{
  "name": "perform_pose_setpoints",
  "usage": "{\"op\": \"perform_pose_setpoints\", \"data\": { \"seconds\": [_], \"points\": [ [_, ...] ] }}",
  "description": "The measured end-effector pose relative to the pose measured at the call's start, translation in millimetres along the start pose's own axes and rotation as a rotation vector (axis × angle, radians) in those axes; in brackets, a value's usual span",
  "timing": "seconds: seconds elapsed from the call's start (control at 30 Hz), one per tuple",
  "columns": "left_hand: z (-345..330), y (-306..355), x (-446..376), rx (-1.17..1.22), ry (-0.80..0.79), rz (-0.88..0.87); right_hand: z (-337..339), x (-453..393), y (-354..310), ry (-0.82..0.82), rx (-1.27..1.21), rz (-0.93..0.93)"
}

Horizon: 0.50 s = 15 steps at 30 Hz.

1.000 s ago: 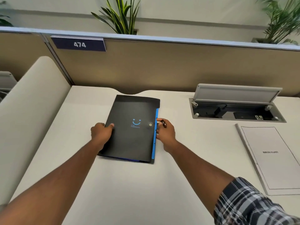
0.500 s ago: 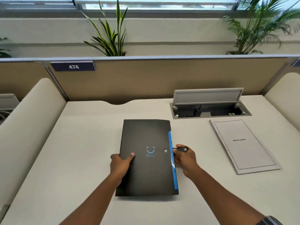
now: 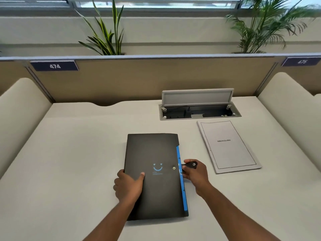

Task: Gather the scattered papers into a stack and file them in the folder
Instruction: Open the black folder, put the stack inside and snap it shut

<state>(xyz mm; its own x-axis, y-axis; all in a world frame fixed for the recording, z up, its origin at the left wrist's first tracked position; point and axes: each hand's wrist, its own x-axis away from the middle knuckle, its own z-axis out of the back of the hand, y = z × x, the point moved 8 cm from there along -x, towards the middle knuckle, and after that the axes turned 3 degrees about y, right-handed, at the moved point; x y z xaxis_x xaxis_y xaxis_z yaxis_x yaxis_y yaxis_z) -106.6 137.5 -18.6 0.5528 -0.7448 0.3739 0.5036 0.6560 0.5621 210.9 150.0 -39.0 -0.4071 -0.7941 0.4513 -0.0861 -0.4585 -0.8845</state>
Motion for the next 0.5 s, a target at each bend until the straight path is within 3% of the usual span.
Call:
{"op": "perform_pose_setpoints", "data": {
  "seconds": [0.23,0.5],
  "points": [
    [-37,-10,55,-0.101,0.026,0.128,45,-11,5,-0.066,0.298,0.181],
    [-51,-10,76,-0.21,0.161,0.204,43,-14,0,-0.218,0.556,0.347]
  ]
}}
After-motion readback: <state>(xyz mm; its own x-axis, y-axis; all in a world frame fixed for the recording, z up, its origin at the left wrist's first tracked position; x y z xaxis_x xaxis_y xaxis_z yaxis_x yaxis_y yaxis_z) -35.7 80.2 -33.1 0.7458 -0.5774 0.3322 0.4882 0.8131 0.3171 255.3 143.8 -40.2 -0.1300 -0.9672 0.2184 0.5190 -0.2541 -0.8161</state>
